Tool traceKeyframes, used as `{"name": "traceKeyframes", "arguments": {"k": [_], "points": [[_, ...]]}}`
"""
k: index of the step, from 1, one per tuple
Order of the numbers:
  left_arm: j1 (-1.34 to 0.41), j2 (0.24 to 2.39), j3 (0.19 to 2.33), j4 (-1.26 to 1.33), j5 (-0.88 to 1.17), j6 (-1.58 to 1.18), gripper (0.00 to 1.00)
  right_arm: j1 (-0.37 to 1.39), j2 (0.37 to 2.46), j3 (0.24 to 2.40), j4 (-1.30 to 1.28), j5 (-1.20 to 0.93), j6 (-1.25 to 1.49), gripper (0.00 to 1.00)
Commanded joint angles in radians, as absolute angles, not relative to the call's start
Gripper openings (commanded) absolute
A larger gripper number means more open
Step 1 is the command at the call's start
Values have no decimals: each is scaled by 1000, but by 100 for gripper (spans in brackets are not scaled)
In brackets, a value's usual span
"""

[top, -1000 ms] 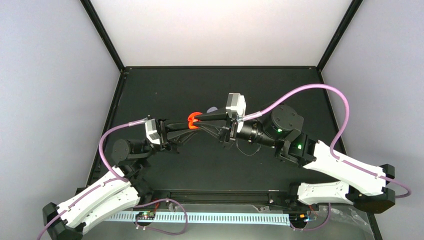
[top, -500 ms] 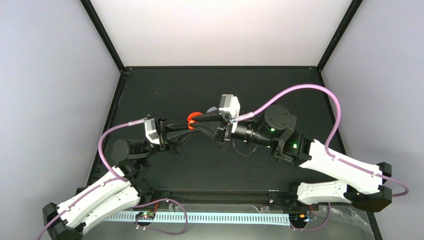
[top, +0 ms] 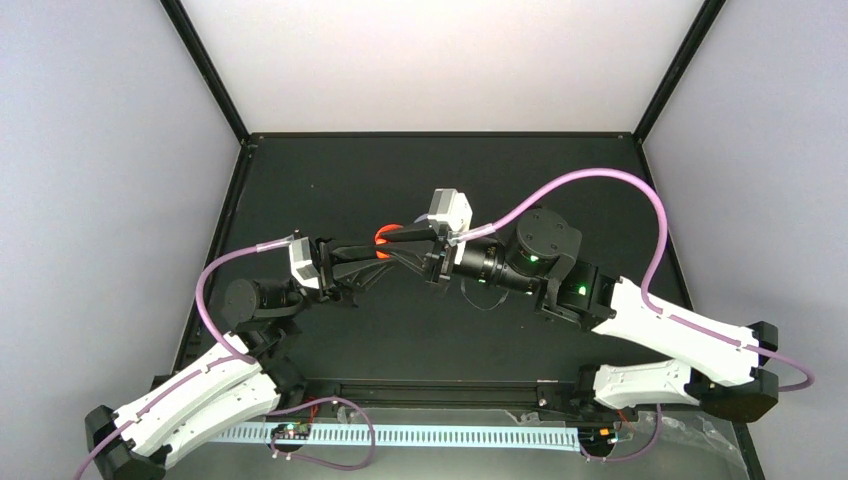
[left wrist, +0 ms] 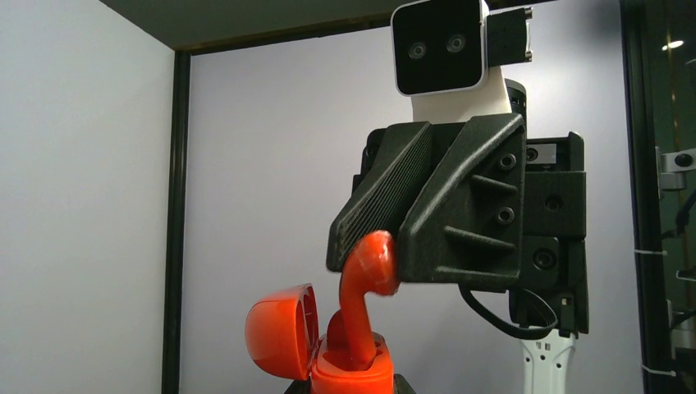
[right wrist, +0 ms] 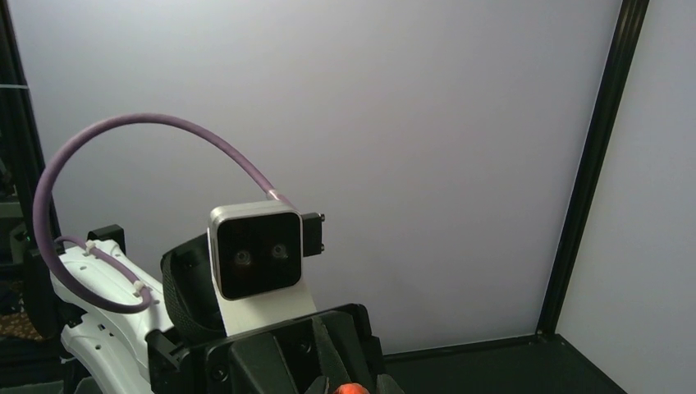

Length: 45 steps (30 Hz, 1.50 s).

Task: Insert the wireless bluetooth earbuds into the charging case
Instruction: Place the earbud in the charging case.

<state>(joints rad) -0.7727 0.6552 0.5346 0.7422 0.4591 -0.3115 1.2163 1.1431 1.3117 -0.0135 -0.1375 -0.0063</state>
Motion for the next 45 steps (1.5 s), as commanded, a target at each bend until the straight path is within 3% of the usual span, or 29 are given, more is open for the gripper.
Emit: {"name": "traceKeyframes", "arguments": {"k": [1,45], "points": [[-775,648,574,790,480,-316,2,1222,1145,1335,-20,-107,-31,13],[-774,650,593,764,476,-308,2,1223,1124,1307,-93,-71,-32,13]]}}
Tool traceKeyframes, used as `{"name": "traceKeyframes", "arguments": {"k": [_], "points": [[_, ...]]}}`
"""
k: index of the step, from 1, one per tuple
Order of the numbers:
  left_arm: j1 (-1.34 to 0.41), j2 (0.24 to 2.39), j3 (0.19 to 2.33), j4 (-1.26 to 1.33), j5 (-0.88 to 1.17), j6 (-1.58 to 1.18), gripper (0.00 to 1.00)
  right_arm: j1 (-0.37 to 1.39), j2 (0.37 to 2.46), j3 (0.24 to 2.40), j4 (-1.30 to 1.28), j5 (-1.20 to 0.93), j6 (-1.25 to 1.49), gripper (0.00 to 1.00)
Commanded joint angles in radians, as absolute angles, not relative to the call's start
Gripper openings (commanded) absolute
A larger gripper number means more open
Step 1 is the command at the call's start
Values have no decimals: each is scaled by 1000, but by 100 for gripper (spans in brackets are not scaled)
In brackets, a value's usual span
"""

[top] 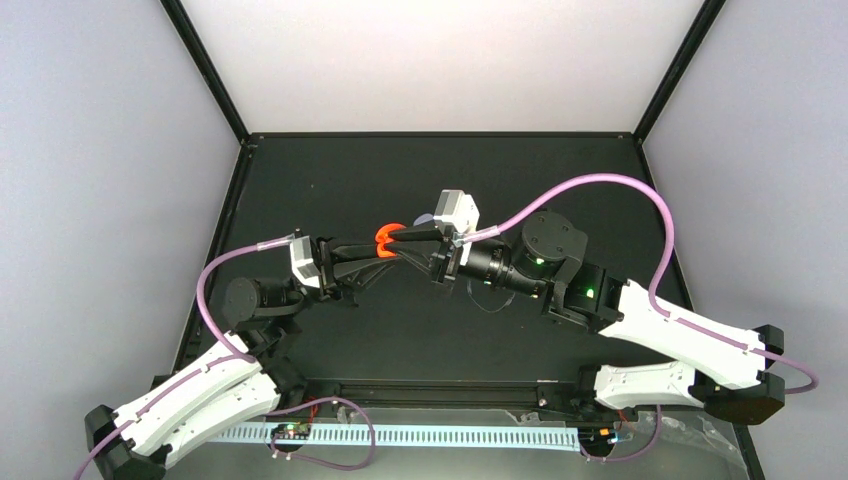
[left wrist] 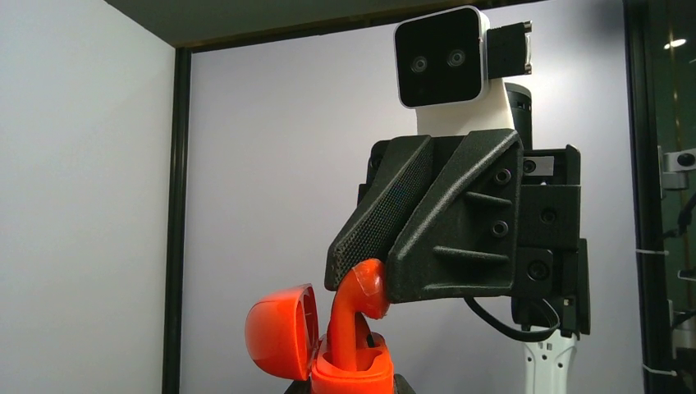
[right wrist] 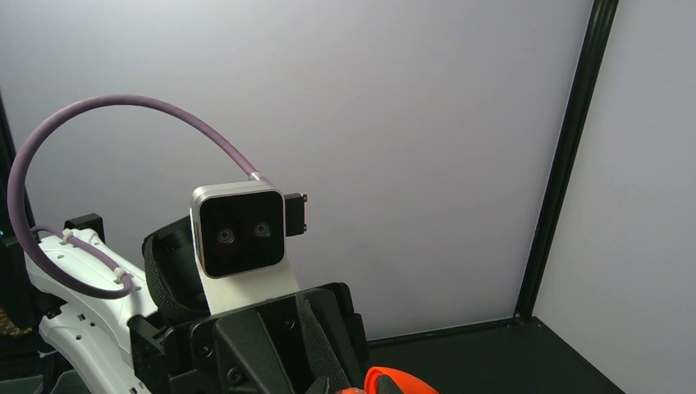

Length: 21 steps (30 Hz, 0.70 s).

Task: Insert the wireless bluetooth earbuds into the charging case
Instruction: Place the earbud in the charging case.

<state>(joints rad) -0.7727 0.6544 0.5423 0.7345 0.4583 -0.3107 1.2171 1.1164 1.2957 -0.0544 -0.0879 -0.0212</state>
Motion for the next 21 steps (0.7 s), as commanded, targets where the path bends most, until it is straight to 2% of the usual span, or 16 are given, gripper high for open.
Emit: {"name": "traceKeyframes", "arguments": {"k": [1,21], "points": [[-775,650,593,761,476,-307,2,1222,1126,1307,-94,-70,-34,13],[-774,646,552,715,471,-269,1,1223,1079,1328,-77,-59,-3,13]]}}
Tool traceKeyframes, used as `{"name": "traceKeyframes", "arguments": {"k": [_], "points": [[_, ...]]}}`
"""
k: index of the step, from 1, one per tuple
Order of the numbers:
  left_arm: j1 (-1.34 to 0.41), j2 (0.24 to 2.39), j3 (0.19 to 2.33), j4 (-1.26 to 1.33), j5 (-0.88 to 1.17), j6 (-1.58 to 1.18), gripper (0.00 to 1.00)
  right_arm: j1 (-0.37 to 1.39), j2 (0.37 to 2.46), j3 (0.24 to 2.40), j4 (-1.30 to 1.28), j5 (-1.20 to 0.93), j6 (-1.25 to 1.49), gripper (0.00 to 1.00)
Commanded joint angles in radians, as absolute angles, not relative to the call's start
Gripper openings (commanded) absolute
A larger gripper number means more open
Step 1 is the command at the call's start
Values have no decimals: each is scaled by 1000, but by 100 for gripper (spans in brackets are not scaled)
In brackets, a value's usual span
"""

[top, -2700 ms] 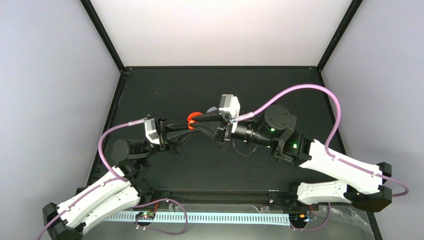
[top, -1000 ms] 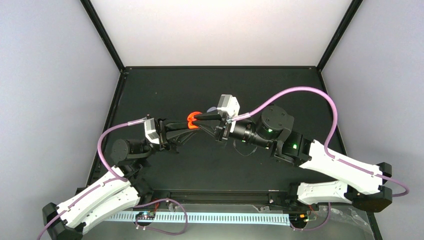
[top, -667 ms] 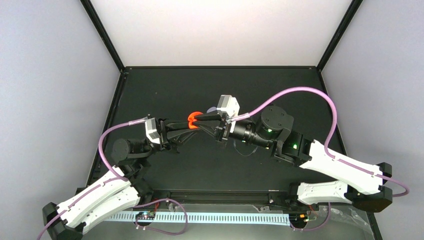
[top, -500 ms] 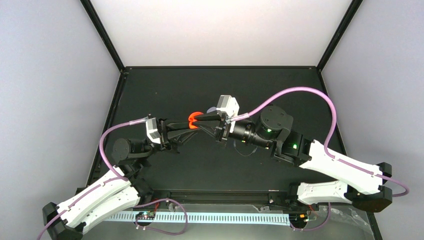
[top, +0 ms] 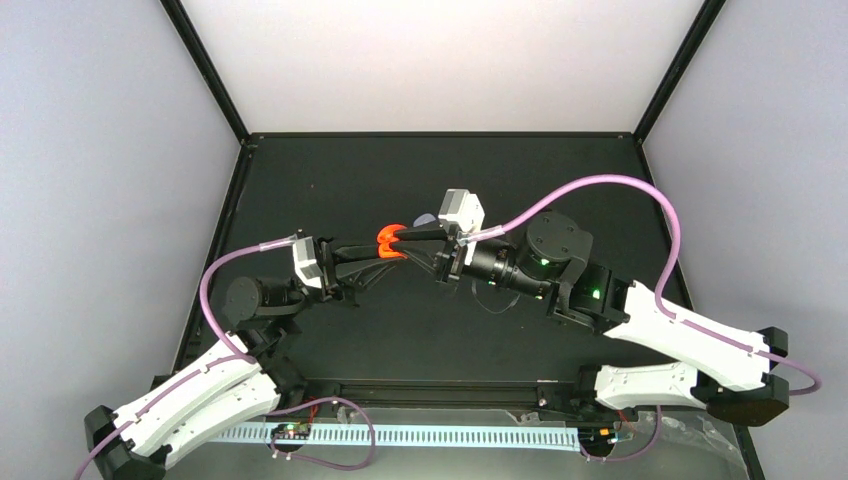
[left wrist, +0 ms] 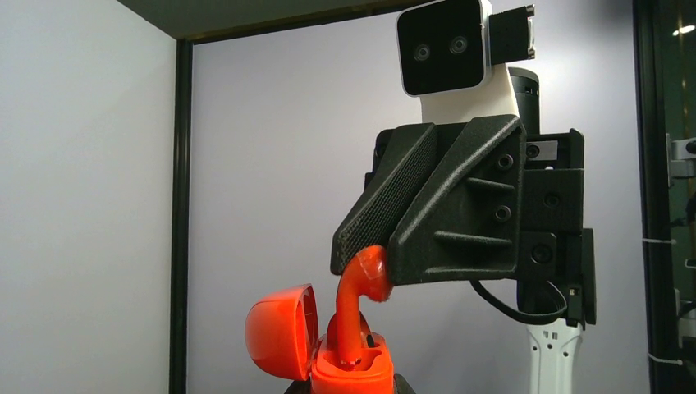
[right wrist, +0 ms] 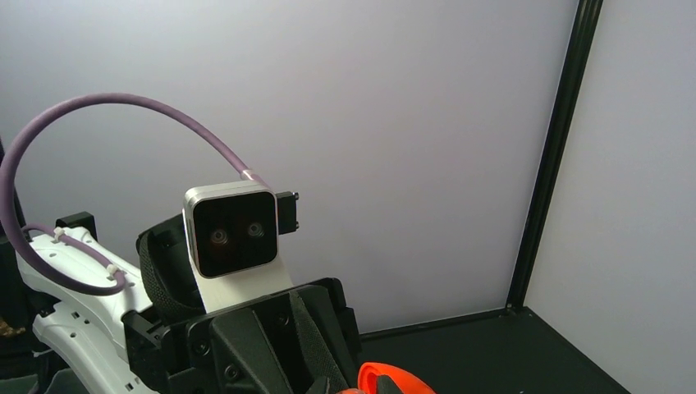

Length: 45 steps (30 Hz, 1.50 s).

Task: Insert the wireless bluetooth earbuds into the charging case
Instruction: Place the earbud in the charging case.

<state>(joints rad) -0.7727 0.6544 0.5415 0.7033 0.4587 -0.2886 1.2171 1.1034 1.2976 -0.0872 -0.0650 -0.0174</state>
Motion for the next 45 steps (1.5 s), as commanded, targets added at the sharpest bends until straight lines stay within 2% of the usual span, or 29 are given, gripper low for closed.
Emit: {"name": "traceKeyframes", "arguments": {"k": [1,45], "points": [[-774,645,552,715,470,-268,2,1222,1077,1328,-78,-59,-2,13],[-774,627,566,721,469,-273,2,1222,1158,1388,-231,-76,-4,14]]}}
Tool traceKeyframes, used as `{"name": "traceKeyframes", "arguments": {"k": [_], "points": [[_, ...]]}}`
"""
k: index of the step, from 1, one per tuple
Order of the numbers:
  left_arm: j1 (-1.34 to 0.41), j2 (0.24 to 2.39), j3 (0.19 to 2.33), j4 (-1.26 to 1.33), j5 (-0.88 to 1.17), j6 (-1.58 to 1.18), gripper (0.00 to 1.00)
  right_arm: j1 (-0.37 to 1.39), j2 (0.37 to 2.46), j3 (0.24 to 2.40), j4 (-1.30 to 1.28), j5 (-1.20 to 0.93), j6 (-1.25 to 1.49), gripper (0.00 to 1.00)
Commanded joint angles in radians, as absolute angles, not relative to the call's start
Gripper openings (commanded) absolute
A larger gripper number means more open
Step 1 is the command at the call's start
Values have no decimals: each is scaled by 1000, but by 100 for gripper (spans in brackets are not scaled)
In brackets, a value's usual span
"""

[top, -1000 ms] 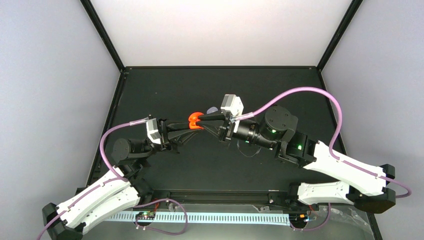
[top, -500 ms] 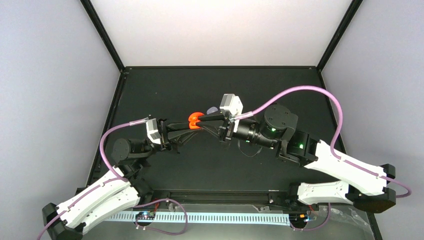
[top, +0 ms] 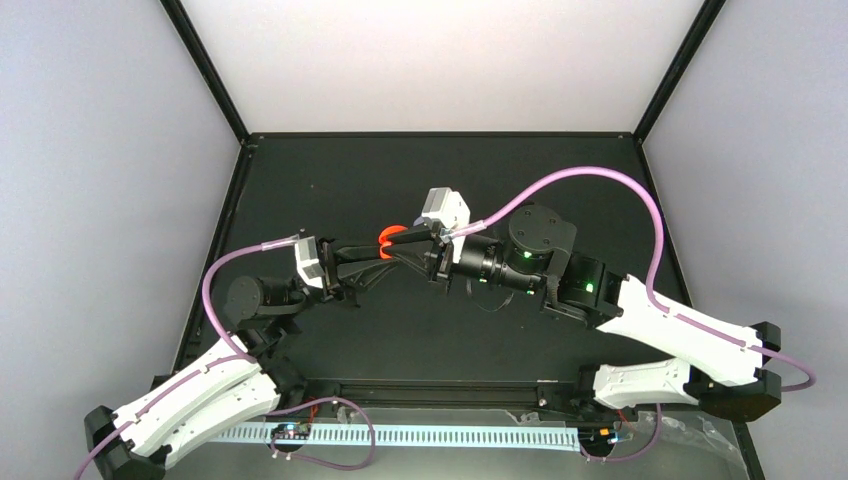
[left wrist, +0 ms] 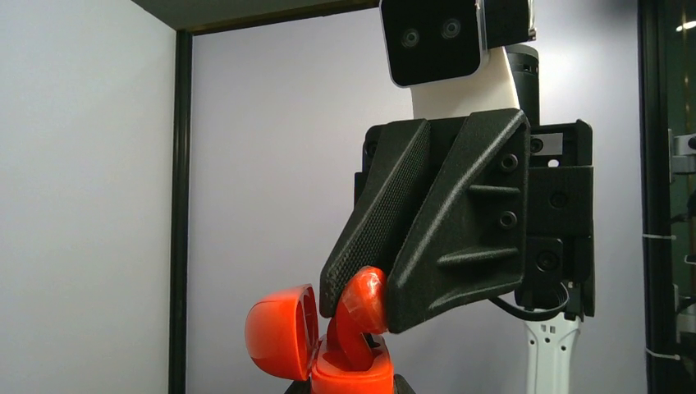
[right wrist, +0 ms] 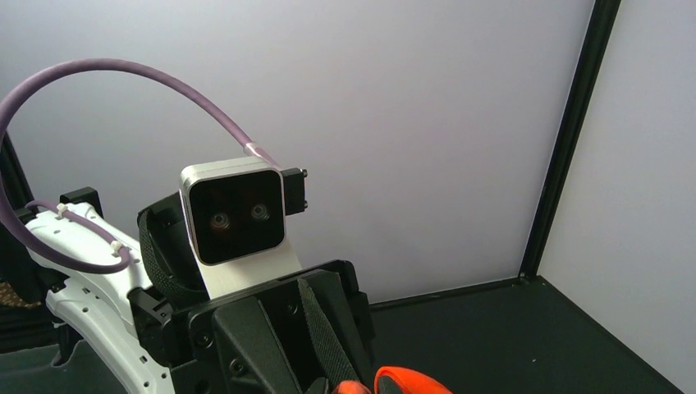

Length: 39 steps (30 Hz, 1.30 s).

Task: Insert the wireless bluetooth earbuds into the charging case
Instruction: Place the earbud in the charging case.

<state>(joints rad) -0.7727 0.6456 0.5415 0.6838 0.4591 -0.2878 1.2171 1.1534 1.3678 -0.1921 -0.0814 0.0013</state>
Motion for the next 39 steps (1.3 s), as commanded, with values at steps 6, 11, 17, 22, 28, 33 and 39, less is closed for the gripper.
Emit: {"name": "traceKeyframes", "arguments": {"k": [6,11,17,22,28,33,39], "points": [[-775,622,562,725,461,-279,2,1221,1144,1379,-221,-58,-2,14],[-774,618,563,730,459,-282,2,1223,1131,1366,-212,-39,-2,14],[-774,618,564,732,460,-284,1,1222,1123,1362,-215,-30,0,14],[-773,621,565,732,460,-285,2,1222,1124,1362,-218,-30,-2,14],[-774,619,566,731,457,-285,2,1222,1119,1360,-225,-34,-3,14],[-774,621,565,734,455,-288,2,1221,1109,1346,-228,-27,0,15],[-774,624,565,736,457,-291,2,1222,1108,1345,-226,-26,0,16]]}}
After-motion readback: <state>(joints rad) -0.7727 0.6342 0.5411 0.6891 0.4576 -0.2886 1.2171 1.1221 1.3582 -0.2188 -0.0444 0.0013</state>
